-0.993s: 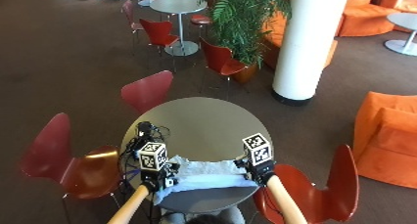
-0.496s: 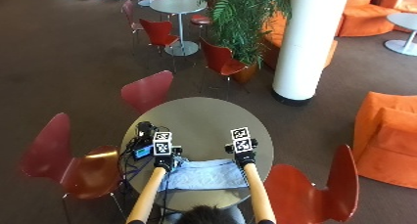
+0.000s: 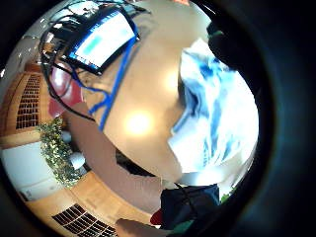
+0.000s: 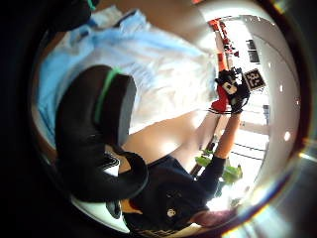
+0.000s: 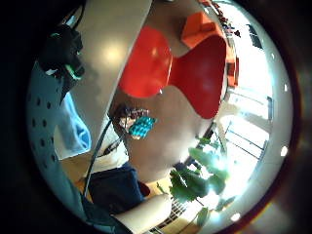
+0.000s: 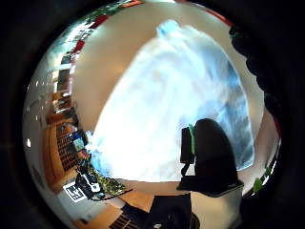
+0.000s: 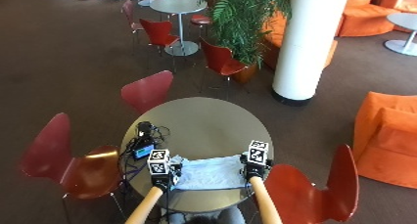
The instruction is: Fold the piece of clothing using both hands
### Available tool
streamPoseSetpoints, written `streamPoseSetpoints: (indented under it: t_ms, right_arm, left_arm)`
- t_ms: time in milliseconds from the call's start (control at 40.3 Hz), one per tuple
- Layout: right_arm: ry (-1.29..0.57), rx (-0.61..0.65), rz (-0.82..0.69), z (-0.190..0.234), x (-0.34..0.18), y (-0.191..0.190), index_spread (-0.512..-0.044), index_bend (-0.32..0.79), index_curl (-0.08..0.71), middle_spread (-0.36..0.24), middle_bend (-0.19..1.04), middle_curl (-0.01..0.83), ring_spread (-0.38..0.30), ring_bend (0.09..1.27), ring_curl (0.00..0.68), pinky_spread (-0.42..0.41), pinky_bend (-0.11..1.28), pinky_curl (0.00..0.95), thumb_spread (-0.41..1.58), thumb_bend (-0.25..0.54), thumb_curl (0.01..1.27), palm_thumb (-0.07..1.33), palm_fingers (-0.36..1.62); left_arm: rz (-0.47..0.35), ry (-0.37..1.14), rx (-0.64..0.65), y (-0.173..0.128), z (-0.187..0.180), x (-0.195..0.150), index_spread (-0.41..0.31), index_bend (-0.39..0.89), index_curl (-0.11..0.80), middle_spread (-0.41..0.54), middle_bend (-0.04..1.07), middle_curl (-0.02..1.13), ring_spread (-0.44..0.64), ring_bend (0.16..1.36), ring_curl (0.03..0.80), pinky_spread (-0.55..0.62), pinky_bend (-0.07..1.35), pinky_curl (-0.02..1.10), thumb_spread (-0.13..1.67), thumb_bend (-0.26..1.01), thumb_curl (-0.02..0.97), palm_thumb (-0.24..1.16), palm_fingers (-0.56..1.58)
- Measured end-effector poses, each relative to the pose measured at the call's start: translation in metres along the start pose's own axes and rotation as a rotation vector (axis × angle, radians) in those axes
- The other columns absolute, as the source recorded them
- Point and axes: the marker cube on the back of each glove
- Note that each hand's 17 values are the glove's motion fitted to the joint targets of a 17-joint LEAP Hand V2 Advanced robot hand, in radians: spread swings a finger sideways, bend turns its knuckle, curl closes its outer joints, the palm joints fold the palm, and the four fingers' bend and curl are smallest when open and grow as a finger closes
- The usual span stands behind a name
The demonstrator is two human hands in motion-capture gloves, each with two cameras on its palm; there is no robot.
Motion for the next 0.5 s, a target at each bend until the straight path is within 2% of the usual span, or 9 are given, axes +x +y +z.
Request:
streamPoseSetpoints:
  t_ms: [149, 174, 199, 223, 248, 273, 372, 447, 496]
  right_arm:
    - [0.012, 0.046, 0.033, 0.02, 0.003, 0.002, -0.208, -0.02, 0.235, -0.07, 0.17, 0.437, -0.136, 0.51, 0.441, -0.163, 0.67, 0.405, 1.08, -0.02, 0.57, 0.72, 0.76]
    - [0.006, 0.058, 0.029, 0.02, 0.002, 0.003, -0.203, -0.04, 0.216, -0.081, 0.2, 0.442, -0.152, 0.53, 0.446, -0.185, 0.69, 0.409, 1.09, -0.016, 0.56, 0.73, 0.81]
    - [0.0, 0.075, 0.025, 0.02, 0.002, 0.004, -0.198, -0.06, 0.195, -0.1, 0.26, 0.459, -0.167, 0.57, 0.45, -0.234, 0.71, 0.407, 1.09, -0.001, 0.56, 0.75, 0.95]
    - [-0.006, 0.096, 0.019, 0.019, 0.001, 0.004, -0.199, -0.05, 0.178, -0.102, 0.26, 0.45, -0.175, 0.57, 0.433, -0.248, 0.72, 0.391, 1.1, 0.001, 0.56, 0.77, 0.97]
    - [-0.013, 0.121, 0.012, 0.019, 0.0, 0.005, -0.196, -0.04, 0.17, -0.11, 0.27, 0.456, -0.184, 0.59, 0.436, -0.265, 0.73, 0.39, 1.1, 0.005, 0.56, 0.78, 1.03]
    - [-0.021, 0.149, 0.004, 0.018, 0.0, 0.004, -0.194, -0.04, 0.16, -0.112, 0.27, 0.456, -0.187, 0.59, 0.433, -0.274, 0.73, 0.388, 1.1, 0.002, 0.56, 0.79, 1.03]
    - [-0.042, 0.235, -0.019, 0.014, 0.0, -0.002, -0.228, 0.1, 0.193, -0.172, 0.34, 0.484, -0.228, 0.64, 0.461, -0.324, 0.69, 0.394, 1.06, 0.017, 0.56, 0.88, 1.24]
    - [-0.061, 0.226, -0.024, 0.013, 0.01, -0.006, -0.244, 0.14, 0.219, -0.189, 0.37, 0.496, -0.241, 0.67, 0.473, -0.345, 0.64, 0.389, 1.02, 0.016, 0.55, 0.92, 1.3]
    - [-0.067, 0.191, -0.016, 0.013, 0.02, -0.007, -0.251, 0.15, 0.232, -0.201, 0.39, 0.5, -0.248, 0.67, 0.475, -0.356, 0.63, 0.387, 1.0, 0.01, 0.55, 0.94, 1.31]
  left_arm:
    - [-0.071, -0.07, -0.073, 0.008, 0.039, -0.005, -0.114, 0.15, 0.45, -0.002, 0.11, 0.4, 0.09, 0.39, 0.42, 0.15, 0.19, 0.35, 1.29, -0.03, 0.326, 0.25, 0.36]
    - [-0.082, -0.08, -0.081, 0.007, 0.043, -0.006, -0.106, 0.13, 0.438, 0.015, 0.09, 0.38, 0.12, 0.39, 0.418, 0.18, 0.21, 0.35, 1.3, -0.04, 0.316, 0.22, 0.29]
    - [-0.091, -0.09, -0.082, 0.006, 0.047, -0.006, -0.099, 0.07, 0.418, 0.052, 0.07, 0.37, 0.17, 0.39, 0.415, 0.23, 0.24, 0.36, 1.29, -0.06, 0.304, 0.18, 0.14]
    - [-0.095, -0.1, -0.077, 0.004, 0.049, -0.006, -0.094, 0.1, 0.422, 0.057, 0.1, 0.38, 0.18, 0.41, 0.435, 0.23, 0.25, 0.37, 1.3, -0.04, 0.3, 0.18, 0.17]
    - [-0.094, -0.109, -0.067, 0.003, 0.051, -0.006, -0.091, 0.07, 0.402, 0.087, 0.08, 0.36, 0.22, 0.41, 0.421, 0.26, 0.27, 0.37, 1.28, -0.06, 0.288, 0.13, 0.07]
    - [-0.09, -0.116, -0.055, 0.002, 0.052, -0.005, -0.087, 0.09, 0.398, 0.099, 0.1, 0.36, 0.24, 0.42, 0.425, 0.28, 0.28, 0.37, 1.28, -0.05, 0.283, 0.12, 0.06]
    - [-0.089, -0.137, -0.064, 0.002, 0.054, -0.001, -0.083, 0.06, 0.341, 0.167, 0.1, 0.31, 0.32, 0.46, 0.403, 0.34, 0.34, 0.37, 1.21, -0.07, 0.259, 0.0, -0.08]
    - [-0.085, -0.126, -0.111, 0.007, 0.054, 0.002, -0.081, 0.09, 0.32, 0.193, 0.12, 0.29, 0.35, 0.48, 0.387, 0.37, 0.36, 0.36, 1.17, -0.06, 0.249, -0.04, -0.09]
    - [-0.054, -0.096, -0.125, 0.01, 0.054, 0.006, -0.079, 0.1, 0.309, 0.209, 0.13, 0.28, 0.37, 0.49, 0.383, 0.38, 0.37, 0.36, 1.15, -0.05, 0.244, -0.04, -0.1]
